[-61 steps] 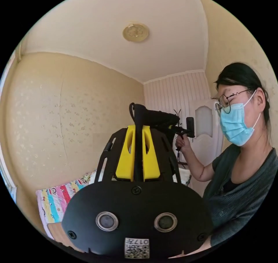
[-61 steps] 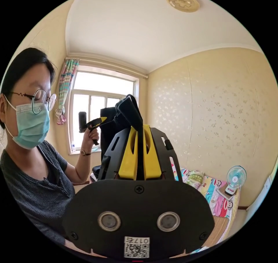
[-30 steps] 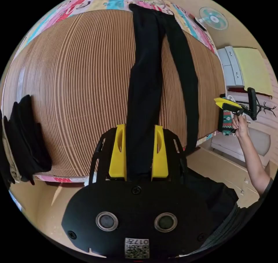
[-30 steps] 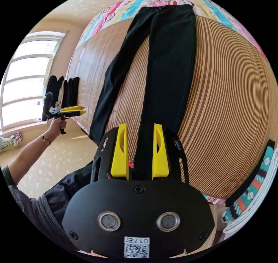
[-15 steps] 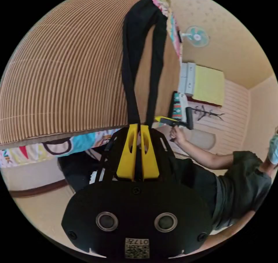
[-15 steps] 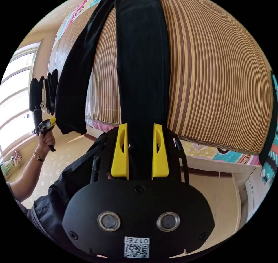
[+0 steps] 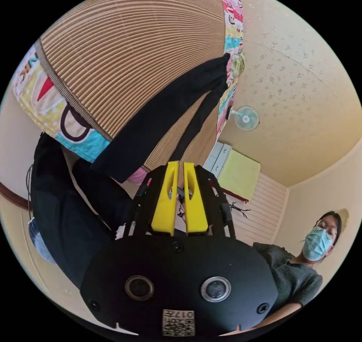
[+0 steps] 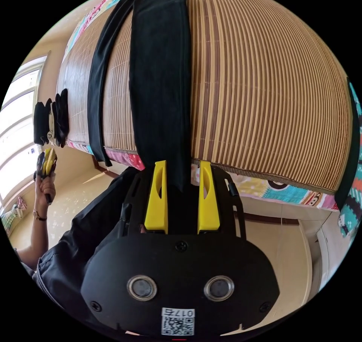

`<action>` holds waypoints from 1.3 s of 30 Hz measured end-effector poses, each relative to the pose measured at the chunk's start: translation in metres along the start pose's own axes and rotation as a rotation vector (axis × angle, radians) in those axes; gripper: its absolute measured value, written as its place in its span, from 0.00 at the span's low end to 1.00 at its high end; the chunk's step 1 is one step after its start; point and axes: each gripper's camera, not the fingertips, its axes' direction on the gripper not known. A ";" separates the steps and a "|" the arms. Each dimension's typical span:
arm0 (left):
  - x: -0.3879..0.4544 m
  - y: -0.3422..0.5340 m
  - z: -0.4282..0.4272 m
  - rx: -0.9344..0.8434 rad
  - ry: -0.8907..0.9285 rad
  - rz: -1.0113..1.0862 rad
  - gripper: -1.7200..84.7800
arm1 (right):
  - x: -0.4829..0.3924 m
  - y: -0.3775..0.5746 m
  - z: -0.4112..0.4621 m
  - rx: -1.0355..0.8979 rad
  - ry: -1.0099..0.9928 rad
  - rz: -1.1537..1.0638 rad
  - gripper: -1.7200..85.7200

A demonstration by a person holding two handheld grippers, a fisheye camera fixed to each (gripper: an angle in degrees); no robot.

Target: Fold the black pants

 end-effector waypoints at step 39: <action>0.108 0.088 0.249 -0.484 -0.899 0.595 0.04 | 0.094 0.117 -0.033 -0.310 -0.698 -0.504 0.07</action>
